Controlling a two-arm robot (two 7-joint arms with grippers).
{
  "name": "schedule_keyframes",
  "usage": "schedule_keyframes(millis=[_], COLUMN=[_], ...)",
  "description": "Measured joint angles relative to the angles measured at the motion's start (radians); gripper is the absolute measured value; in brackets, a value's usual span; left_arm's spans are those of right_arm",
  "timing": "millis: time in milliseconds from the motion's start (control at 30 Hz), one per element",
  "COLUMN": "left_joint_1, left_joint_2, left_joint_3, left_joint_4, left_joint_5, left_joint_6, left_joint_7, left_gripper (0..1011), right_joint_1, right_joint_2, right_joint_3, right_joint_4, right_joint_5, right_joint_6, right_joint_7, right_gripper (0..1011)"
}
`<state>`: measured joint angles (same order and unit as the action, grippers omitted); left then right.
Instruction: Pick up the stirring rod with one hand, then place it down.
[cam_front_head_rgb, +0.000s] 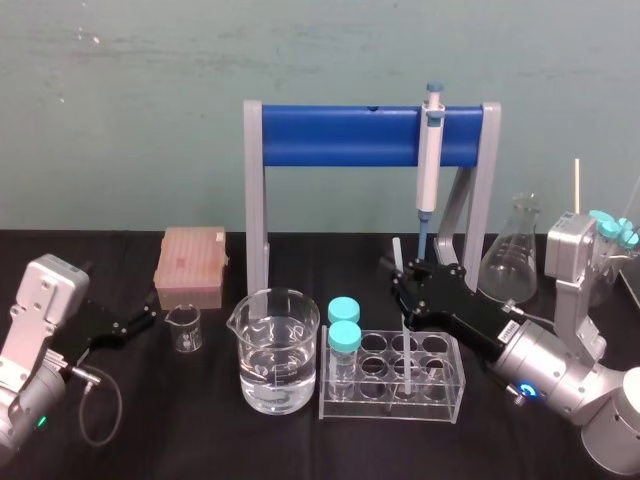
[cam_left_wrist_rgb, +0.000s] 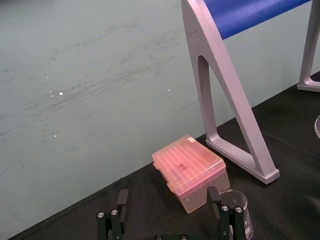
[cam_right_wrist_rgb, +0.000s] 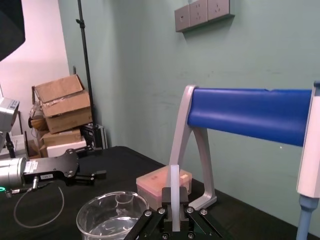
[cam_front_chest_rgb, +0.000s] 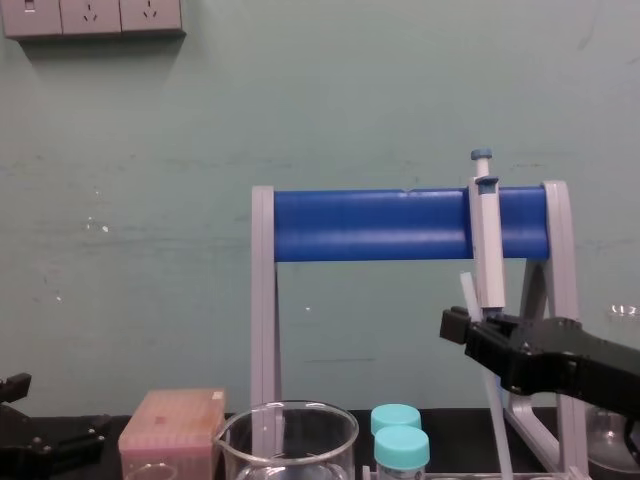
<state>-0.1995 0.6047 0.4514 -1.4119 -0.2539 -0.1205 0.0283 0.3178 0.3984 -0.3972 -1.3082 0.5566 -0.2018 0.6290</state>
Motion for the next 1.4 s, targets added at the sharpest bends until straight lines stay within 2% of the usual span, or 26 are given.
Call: schedule_keyframes(millis=[500, 1000, 1133, 1167, 1267, 1400], left_joint_1=[0.000, 0.000, 0.000, 0.000, 0.000, 0.000], left_joint_2=[0.000, 0.000, 0.000, 0.000, 0.000, 0.000], left_joint_3=[0.000, 0.000, 0.000, 0.000, 0.000, 0.000], left_joint_4=[0.000, 0.000, 0.000, 0.000, 0.000, 0.000], left_joint_5=[0.000, 0.000, 0.000, 0.000, 0.000, 0.000], left_joint_6=[0.000, 0.000, 0.000, 0.000, 0.000, 0.000], left_joint_7=[0.000, 0.000, 0.000, 0.000, 0.000, 0.000], left_gripper=[1000, 1000, 1000, 1000, 1000, 1000], right_joint_1=[-0.004, -0.003, -0.003, -0.003, -0.003, -0.003], right_joint_2=[-0.011, -0.013, -0.013, -0.013, -0.012, -0.012], right_joint_3=[-0.009, -0.008, -0.008, -0.008, -0.008, -0.008], right_joint_4=[0.018, 0.019, 0.019, 0.019, 0.018, 0.018], right_joint_5=[-0.015, -0.021, -0.020, -0.020, -0.019, -0.019], right_joint_6=[0.023, 0.023, 0.022, 0.022, 0.022, 0.022], right_joint_7=[-0.008, -0.015, -0.015, -0.015, -0.015, -0.014], right_gripper=[68, 72, 146, 201, 264, 422])
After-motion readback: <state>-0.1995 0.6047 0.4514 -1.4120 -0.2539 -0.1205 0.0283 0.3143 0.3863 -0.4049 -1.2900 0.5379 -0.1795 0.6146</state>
